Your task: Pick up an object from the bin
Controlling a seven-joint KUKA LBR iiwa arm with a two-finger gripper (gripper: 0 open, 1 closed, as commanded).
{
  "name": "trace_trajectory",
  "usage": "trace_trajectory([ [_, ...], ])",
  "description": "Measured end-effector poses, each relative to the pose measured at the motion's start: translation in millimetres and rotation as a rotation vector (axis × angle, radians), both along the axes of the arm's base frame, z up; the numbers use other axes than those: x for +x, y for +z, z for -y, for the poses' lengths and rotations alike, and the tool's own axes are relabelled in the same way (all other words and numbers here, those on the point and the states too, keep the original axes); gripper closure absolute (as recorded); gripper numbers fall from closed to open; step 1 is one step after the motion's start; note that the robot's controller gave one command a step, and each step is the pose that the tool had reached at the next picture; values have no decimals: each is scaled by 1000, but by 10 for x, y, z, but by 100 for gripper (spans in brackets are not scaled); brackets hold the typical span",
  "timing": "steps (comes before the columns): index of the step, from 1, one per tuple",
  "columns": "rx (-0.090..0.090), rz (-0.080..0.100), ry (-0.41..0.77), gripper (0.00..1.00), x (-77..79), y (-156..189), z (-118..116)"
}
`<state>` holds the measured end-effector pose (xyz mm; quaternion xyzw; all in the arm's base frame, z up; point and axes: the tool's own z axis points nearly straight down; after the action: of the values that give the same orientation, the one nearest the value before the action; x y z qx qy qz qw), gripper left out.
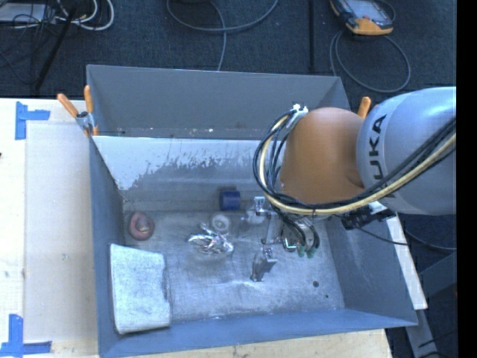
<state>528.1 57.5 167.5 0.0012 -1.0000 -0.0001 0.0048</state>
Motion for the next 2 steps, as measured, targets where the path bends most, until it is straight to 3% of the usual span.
trace_trajectory([
  [1,1,21,140,0,371,-808,-92],
  [2,1,30,100,0,260,-845,-114],
])
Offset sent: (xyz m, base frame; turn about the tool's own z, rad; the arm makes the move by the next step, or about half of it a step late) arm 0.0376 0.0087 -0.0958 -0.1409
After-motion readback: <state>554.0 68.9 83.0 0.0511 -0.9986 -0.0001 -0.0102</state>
